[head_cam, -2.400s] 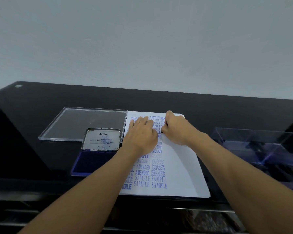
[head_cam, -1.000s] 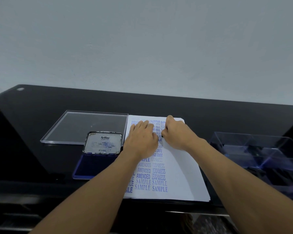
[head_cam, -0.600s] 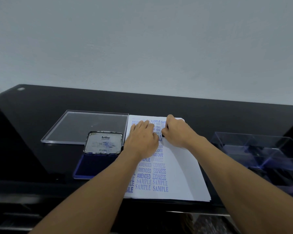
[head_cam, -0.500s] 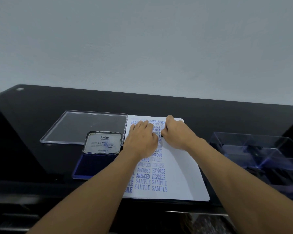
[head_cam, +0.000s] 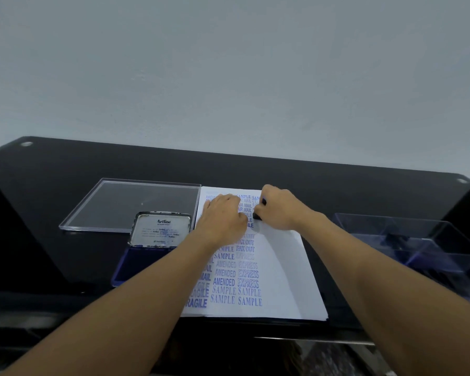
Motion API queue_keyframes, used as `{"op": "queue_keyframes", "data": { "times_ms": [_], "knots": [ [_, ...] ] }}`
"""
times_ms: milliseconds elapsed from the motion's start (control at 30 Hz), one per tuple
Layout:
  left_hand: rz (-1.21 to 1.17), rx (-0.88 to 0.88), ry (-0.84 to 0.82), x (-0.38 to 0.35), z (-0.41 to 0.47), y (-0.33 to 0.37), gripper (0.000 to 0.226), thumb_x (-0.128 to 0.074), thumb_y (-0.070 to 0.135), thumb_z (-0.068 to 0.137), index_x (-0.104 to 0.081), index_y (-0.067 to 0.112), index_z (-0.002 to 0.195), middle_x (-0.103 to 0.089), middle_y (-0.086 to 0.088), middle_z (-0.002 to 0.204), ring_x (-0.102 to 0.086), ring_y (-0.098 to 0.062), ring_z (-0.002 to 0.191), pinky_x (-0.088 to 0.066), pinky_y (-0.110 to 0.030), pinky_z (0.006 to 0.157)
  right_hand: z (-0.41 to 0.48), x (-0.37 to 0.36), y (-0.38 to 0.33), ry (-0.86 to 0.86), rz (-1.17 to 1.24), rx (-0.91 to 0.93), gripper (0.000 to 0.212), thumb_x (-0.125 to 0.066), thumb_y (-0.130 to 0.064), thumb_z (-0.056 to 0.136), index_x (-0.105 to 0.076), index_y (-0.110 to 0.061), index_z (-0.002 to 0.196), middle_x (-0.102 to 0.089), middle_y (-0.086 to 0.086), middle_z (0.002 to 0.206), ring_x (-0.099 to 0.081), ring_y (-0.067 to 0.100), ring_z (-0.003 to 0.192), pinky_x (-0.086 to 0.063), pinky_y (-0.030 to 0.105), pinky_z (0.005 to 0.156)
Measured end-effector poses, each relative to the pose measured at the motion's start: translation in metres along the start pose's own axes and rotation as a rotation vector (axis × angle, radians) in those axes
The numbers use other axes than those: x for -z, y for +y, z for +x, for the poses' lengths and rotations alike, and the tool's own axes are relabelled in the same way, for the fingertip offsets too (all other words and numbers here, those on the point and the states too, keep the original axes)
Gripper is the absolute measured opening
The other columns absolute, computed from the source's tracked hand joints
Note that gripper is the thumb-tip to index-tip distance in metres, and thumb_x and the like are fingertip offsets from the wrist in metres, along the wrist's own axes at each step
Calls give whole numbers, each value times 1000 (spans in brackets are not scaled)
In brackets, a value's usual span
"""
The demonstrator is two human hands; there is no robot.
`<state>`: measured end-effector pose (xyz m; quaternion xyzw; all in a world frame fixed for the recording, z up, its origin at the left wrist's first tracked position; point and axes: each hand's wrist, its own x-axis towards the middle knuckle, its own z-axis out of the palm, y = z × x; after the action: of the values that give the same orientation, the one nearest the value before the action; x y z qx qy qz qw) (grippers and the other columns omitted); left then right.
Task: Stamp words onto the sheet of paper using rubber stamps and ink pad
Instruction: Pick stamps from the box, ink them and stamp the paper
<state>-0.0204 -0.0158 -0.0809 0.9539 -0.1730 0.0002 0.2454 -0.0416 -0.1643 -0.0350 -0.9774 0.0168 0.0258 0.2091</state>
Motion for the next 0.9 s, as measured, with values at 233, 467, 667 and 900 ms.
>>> {"op": "queue_keyframes", "data": {
  "times_ms": [233, 467, 667, 900],
  "knots": [
    [-224, 5, 121, 37, -7, 9, 46, -45, 23, 99, -45, 15, 144, -43, 0, 151, -40, -19, 137, -35, -38, 112, -9, 38, -12, 170, 42, 68, 10, -54, -23, 95, -53, -15, 90, -60, 0, 87, -56, 15, 72, -41, 29, 58],
    [-255, -4, 173, 76, -17, 8, 46, -45, 23, 100, -42, 17, 146, -41, 1, 152, -41, -19, 137, -37, -40, 111, -14, 57, -21, 209, 65, 82, 8, -54, -22, 94, -56, -15, 92, -61, 1, 93, -55, 12, 74, -39, 25, 57],
    [-235, -12, 190, 89, -27, 6, 46, -45, 22, 100, -42, 17, 146, -42, 1, 151, -41, -18, 137, -35, -36, 110, -22, 61, -26, 198, 61, 77, 8, -54, -23, 95, -56, -16, 93, -60, 1, 93, -56, 13, 73, -39, 26, 57],
    [-213, -9, 197, 99, -39, -1, 47, -45, 24, 100, -41, 18, 146, -42, 2, 152, -39, -18, 139, -34, -38, 113, -33, 62, -36, 193, 68, 82, 8, -55, -24, 94, -57, -16, 92, -62, 1, 92, -57, 15, 73, -41, 26, 58]
  ]
}}
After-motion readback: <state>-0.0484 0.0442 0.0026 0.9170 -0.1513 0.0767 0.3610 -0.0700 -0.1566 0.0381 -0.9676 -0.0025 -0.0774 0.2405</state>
